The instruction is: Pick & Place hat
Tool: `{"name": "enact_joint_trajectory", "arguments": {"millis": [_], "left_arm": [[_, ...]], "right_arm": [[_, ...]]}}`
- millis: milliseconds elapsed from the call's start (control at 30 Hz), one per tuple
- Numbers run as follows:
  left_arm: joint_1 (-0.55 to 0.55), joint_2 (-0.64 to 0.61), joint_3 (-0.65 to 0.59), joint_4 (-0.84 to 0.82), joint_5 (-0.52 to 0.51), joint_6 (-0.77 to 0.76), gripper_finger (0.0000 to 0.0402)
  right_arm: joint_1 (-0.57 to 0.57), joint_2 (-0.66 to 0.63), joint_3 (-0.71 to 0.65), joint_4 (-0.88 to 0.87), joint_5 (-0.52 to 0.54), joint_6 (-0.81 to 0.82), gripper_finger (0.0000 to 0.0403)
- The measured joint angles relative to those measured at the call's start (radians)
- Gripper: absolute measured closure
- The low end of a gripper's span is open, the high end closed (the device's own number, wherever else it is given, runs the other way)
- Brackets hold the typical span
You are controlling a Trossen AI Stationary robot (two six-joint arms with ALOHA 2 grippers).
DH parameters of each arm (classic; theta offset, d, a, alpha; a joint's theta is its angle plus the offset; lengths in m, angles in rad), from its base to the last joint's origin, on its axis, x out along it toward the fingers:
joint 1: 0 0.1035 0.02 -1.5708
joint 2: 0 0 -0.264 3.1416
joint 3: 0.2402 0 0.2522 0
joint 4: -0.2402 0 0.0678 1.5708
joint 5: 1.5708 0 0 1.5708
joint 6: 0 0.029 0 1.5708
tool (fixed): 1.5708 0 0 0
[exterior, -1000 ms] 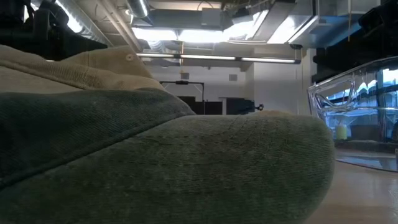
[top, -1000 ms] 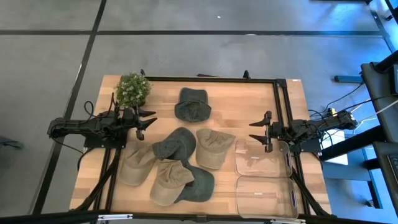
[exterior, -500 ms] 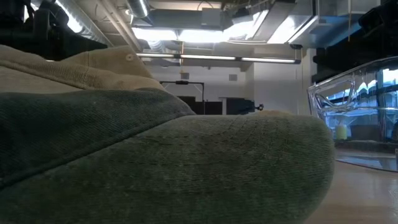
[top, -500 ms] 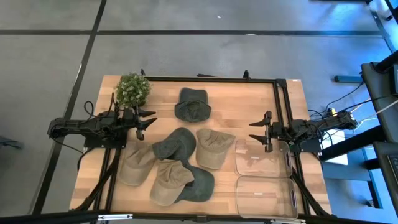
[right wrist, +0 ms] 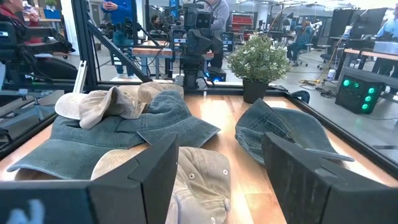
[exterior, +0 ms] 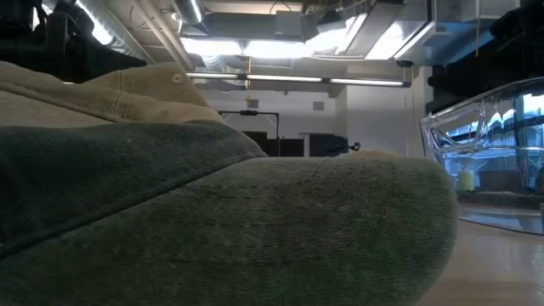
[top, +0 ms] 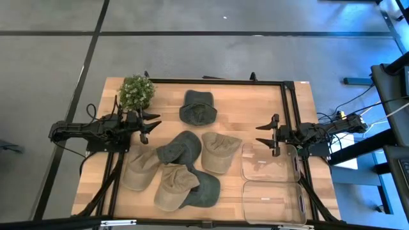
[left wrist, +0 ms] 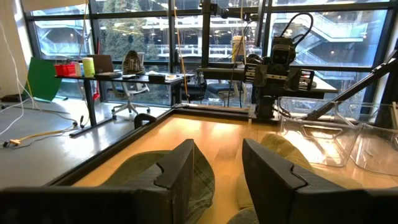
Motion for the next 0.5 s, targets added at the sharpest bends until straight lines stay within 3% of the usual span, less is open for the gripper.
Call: {"name": "enact_joint_trajectory", "arguments": {"millis": [267,500], "left_arm": [[0.000,0.000,0.000,0.000,0.000,0.000,0.0269],[0.000,0.000,0.000,0.000,0.000,0.000,0.0269]], "right_arm": [[0.000,0.000,0.000,0.011,-0.075,0.329,0.0171],[0.000,0.000,0.000,0.076,-0.049,0.353,0.0171]]}}
